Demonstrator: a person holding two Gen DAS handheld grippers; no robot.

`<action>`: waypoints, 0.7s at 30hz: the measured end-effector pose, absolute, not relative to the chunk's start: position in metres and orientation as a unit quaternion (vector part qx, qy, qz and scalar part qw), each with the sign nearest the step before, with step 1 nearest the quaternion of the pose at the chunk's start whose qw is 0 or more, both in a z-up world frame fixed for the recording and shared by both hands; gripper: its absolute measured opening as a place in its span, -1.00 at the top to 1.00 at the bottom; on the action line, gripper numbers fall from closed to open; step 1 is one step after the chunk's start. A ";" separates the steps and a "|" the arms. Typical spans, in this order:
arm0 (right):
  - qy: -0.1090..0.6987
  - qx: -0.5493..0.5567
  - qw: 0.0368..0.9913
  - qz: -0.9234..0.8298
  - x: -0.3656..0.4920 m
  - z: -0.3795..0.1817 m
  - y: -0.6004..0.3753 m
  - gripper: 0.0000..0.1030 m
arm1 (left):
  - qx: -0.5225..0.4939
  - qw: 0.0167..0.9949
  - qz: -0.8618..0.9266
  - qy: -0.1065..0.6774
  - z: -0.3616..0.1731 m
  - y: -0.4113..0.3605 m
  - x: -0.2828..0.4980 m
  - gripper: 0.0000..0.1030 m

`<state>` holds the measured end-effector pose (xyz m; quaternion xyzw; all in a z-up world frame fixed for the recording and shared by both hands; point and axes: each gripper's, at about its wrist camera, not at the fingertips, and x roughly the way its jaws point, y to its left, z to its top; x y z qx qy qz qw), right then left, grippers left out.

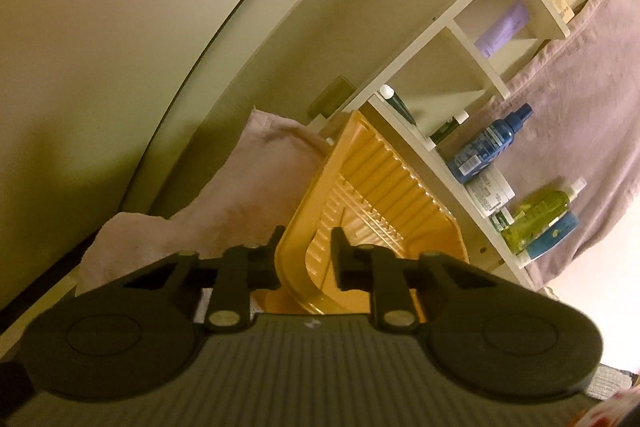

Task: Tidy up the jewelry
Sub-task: 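Grasp the orange tray rim with the left gripper and tilt it up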

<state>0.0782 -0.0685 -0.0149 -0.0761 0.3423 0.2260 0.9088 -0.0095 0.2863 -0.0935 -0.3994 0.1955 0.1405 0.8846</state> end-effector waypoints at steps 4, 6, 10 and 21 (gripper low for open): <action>0.343 -0.076 0.908 0.228 0.080 -0.016 -0.066 -0.98 | -0.388 0.885 0.153 0.207 -0.092 0.285 -0.006 0.83; 0.343 -0.073 0.909 0.227 0.081 -0.017 -0.068 -0.98 | -0.377 0.888 0.155 0.214 -0.089 0.283 -0.005 0.83; 0.344 -0.061 0.912 0.217 0.085 -0.020 -0.076 -0.98 | -0.328 0.901 0.166 0.229 -0.076 0.270 -0.003 0.85; 0.331 -0.033 0.929 0.164 0.103 -0.039 -0.132 -0.98 | -0.155 0.939 0.189 0.242 -0.023 0.219 0.002 0.85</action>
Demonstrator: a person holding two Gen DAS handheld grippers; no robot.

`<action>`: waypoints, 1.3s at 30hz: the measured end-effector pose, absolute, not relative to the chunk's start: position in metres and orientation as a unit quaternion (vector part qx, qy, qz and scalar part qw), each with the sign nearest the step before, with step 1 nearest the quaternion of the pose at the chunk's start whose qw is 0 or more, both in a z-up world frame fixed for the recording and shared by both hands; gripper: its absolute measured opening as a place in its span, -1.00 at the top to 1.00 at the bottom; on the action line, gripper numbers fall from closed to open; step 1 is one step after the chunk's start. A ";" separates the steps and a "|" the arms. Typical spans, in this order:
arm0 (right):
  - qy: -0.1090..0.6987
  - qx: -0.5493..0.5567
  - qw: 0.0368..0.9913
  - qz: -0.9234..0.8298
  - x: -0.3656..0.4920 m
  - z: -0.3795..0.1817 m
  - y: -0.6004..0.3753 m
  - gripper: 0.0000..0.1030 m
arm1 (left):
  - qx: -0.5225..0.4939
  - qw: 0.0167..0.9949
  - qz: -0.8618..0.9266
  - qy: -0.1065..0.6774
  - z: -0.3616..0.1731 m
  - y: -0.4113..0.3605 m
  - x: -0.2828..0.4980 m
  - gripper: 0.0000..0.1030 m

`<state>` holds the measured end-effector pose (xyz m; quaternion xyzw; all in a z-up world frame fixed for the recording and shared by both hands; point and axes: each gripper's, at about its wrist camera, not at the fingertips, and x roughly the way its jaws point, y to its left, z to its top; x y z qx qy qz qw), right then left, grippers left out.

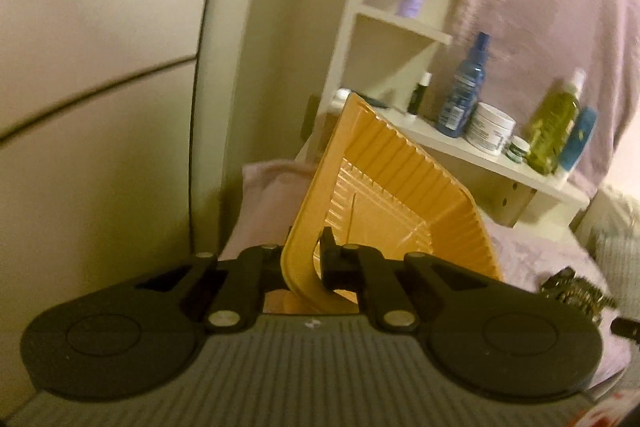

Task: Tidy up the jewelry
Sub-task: 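Grasp the orange tray rim with the left gripper and tilt it up, then grasp a dark bead necklace with the right gripper while left holds tray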

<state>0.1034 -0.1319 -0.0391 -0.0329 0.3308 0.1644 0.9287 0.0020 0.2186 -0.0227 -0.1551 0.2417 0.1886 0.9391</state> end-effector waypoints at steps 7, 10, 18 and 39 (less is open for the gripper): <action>0.316 -0.061 0.930 0.175 0.128 -0.057 -0.161 -0.21 | -0.079 0.948 0.198 0.237 -0.004 0.187 0.012 0.86; 0.317 -0.090 0.922 0.203 0.143 -0.065 -0.165 0.25 | -0.057 0.948 0.201 0.239 0.000 0.175 0.018 0.86; 0.319 -0.159 0.897 0.263 0.174 -0.082 -0.161 0.58 | -0.044 0.947 0.203 0.246 0.001 0.161 0.030 0.86; 0.282 -0.220 0.887 0.291 0.168 -0.063 -0.154 0.92 | -0.052 0.947 0.199 0.248 -0.003 0.159 0.030 0.86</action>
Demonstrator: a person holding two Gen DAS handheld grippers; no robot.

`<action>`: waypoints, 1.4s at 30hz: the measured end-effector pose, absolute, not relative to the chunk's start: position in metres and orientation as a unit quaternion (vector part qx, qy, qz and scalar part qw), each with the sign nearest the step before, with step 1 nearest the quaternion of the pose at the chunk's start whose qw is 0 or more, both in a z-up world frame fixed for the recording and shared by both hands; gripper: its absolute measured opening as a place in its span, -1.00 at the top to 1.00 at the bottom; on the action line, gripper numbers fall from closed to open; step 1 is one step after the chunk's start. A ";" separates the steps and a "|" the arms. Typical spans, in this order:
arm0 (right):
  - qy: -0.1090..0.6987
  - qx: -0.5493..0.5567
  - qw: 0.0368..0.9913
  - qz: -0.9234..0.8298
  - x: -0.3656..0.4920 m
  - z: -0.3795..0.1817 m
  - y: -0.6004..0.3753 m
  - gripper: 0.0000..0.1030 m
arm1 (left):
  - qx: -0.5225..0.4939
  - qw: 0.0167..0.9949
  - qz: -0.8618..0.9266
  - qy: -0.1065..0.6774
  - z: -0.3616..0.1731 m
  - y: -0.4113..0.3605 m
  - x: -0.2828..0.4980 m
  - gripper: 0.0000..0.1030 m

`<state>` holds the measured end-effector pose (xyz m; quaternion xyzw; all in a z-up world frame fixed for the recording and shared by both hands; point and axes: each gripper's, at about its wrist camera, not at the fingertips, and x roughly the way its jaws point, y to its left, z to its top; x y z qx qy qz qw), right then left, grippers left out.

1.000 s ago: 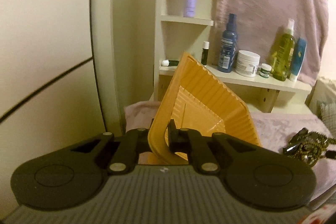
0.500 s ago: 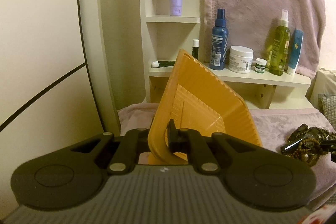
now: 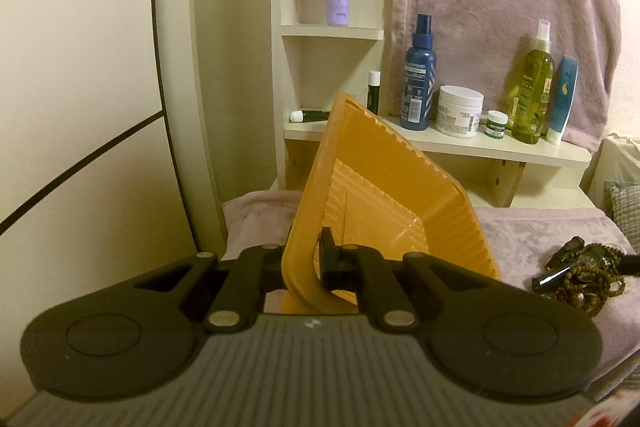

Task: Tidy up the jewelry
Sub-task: 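Grasp a dark bead necklace with the right gripper while left holds tray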

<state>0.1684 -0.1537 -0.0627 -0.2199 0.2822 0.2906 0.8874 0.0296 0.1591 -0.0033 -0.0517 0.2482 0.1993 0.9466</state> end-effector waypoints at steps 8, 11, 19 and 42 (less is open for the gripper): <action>0.278 -0.266 0.861 0.334 0.173 -0.076 -0.133 0.24 | -0.061 0.945 0.201 0.250 -0.005 0.160 0.030 0.87; 0.272 -0.296 0.849 0.344 0.177 -0.082 -0.124 0.25 | -0.064 0.945 0.201 0.251 -0.005 0.161 0.031 0.87; 0.239 -0.348 0.837 0.349 0.168 -0.081 -0.119 0.87 | -0.065 0.944 0.201 0.251 -0.004 0.161 0.032 0.88; 0.122 -0.257 0.901 0.326 0.147 0.066 -0.155 0.87 | -0.063 0.946 0.196 0.251 -0.006 0.160 0.031 0.87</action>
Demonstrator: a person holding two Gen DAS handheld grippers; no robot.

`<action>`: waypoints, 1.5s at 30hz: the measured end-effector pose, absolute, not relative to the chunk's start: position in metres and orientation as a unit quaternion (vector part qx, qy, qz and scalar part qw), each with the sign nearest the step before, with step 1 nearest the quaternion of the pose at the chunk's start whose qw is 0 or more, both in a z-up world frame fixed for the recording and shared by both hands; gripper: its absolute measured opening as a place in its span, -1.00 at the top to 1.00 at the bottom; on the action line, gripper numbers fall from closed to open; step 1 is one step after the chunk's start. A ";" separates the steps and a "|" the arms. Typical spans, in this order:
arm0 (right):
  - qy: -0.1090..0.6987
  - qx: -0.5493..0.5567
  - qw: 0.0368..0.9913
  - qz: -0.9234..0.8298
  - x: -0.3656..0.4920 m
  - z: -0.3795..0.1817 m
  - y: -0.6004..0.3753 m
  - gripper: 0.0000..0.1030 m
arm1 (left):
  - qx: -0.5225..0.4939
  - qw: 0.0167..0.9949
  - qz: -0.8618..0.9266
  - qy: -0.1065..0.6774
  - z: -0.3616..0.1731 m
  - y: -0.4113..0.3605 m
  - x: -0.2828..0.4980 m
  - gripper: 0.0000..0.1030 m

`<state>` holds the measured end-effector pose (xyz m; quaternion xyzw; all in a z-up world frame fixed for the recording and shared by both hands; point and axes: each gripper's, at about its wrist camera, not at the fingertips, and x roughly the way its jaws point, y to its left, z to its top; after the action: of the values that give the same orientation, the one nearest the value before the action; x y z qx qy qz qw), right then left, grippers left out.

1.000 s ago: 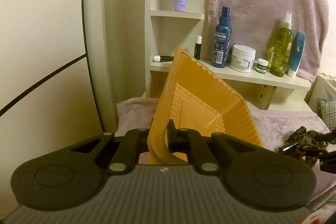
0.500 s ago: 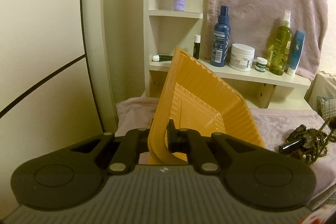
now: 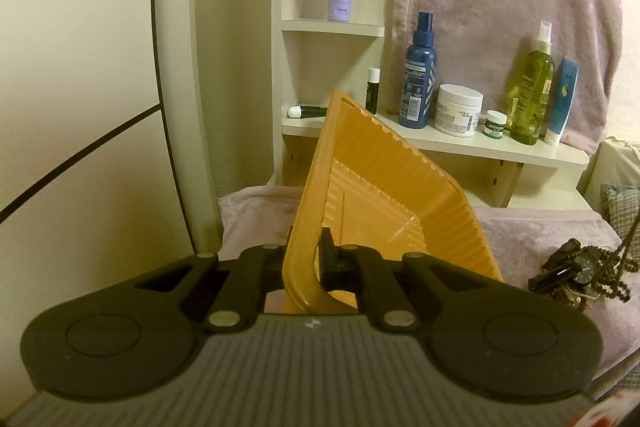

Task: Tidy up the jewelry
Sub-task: 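Grasp a dark bead necklace with the right gripper while left holds tray, then lift the dark bead necklace and drop it into the orange tray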

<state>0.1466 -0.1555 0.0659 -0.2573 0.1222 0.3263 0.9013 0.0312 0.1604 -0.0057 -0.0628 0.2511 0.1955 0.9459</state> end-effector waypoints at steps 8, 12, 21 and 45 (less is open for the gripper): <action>0.080 -0.247 0.901 0.347 0.139 0.108 -0.143 0.87 | -0.065 0.946 0.194 0.250 -0.006 0.161 0.030 0.87; 0.058 -0.228 0.897 0.374 0.135 0.132 -0.127 0.87 | -0.068 0.946 0.193 0.250 -0.006 0.161 0.030 0.87; 0.054 -0.217 0.859 0.460 0.130 0.145 -0.058 0.87 | -0.074 0.947 0.188 0.250 -0.007 0.165 0.029 0.87; 0.204 -0.184 0.814 0.512 0.161 0.046 0.003 0.85 | -0.091 0.945 0.189 0.251 -0.009 0.169 0.027 0.87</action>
<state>0.1606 0.0026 0.0462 -0.1841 0.2045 0.5122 0.8136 0.0269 0.1686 -0.0085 -0.0914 0.2512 0.1890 0.9449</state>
